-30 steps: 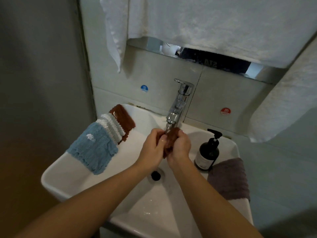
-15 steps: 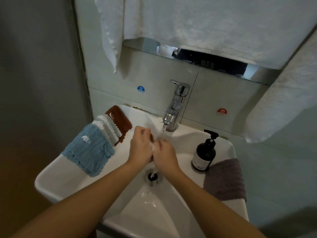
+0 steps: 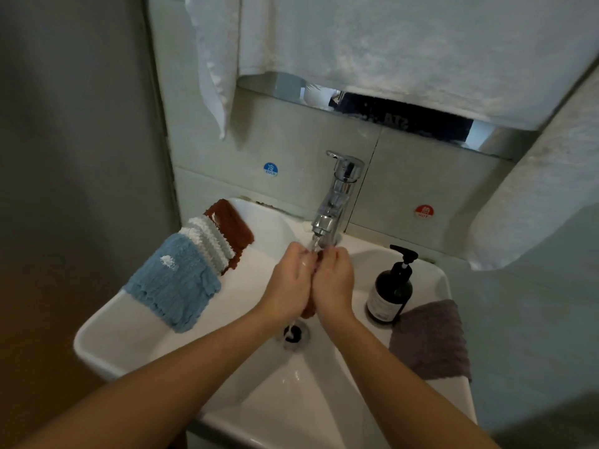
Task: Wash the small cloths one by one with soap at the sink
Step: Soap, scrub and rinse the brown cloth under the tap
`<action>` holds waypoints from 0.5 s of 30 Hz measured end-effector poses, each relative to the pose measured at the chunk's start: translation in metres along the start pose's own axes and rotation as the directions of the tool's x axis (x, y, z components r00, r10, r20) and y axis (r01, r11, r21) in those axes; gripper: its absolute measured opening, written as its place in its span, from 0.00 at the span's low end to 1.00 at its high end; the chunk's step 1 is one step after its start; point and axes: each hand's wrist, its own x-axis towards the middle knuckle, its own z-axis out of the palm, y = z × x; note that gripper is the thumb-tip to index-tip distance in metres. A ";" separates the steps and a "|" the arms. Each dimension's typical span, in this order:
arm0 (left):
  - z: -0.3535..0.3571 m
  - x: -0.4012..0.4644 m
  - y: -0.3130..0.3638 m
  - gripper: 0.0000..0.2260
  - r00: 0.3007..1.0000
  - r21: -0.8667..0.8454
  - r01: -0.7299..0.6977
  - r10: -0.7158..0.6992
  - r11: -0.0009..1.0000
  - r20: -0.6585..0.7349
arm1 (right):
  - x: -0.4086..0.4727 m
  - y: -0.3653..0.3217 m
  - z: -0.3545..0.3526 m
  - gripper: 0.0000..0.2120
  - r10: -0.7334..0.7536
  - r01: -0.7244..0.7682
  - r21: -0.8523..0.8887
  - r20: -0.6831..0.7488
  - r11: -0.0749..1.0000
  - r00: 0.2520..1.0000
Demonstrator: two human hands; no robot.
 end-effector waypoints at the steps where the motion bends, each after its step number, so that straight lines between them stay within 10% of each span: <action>1: 0.002 -0.002 0.001 0.06 1.000 -0.014 0.012 -0.011 1.000 0.025 | 0.000 0.002 0.002 0.11 0.034 -0.033 0.010 -0.064 0.999 0.997; 6: -0.007 0.007 -0.004 0.06 0.996 0.011 0.037 -0.036 0.999 -0.082 | -0.012 0.010 -0.002 0.13 0.020 -0.012 -0.033 0.271 0.999 0.962; 11: 0.006 0.004 0.004 0.07 0.998 -0.054 0.030 -0.027 0.998 0.061 | 0.003 0.007 0.003 0.14 0.092 -0.090 0.032 -0.094 0.995 0.991; 15: -0.012 0.013 -0.010 0.07 0.999 0.090 0.017 -0.013 0.996 -0.042 | 0.001 0.031 -0.002 0.13 -0.018 0.171 -0.420 0.344 0.892 0.939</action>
